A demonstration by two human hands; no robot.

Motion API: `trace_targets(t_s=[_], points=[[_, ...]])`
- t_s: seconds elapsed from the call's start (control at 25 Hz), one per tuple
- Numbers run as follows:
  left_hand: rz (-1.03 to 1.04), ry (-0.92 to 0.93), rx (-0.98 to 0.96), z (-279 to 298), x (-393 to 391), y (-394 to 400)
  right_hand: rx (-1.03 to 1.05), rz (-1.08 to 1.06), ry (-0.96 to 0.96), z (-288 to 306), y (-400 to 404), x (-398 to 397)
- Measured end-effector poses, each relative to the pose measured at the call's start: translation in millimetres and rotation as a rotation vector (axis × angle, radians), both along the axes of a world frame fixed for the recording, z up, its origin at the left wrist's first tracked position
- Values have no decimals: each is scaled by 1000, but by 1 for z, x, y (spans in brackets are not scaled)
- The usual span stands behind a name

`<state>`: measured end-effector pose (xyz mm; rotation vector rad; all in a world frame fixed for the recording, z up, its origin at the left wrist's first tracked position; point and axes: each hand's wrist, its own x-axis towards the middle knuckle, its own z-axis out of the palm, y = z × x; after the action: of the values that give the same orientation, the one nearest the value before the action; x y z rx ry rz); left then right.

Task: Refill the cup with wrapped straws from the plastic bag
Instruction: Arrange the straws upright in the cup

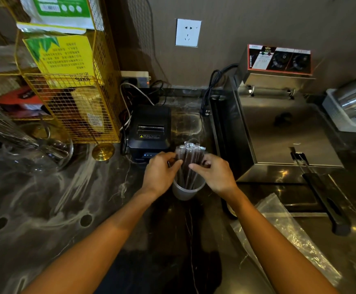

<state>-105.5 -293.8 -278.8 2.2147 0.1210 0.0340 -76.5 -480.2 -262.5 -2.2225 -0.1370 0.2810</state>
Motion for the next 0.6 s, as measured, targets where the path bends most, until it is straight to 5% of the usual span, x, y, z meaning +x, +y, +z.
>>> trace_targets(t_s=[0.24,0.6], points=[[-165,0,63,18,11,5,-10,137,-93,12,3,13],[-195,43,30,10,15,12,-26,147,96,9,-4,22]])
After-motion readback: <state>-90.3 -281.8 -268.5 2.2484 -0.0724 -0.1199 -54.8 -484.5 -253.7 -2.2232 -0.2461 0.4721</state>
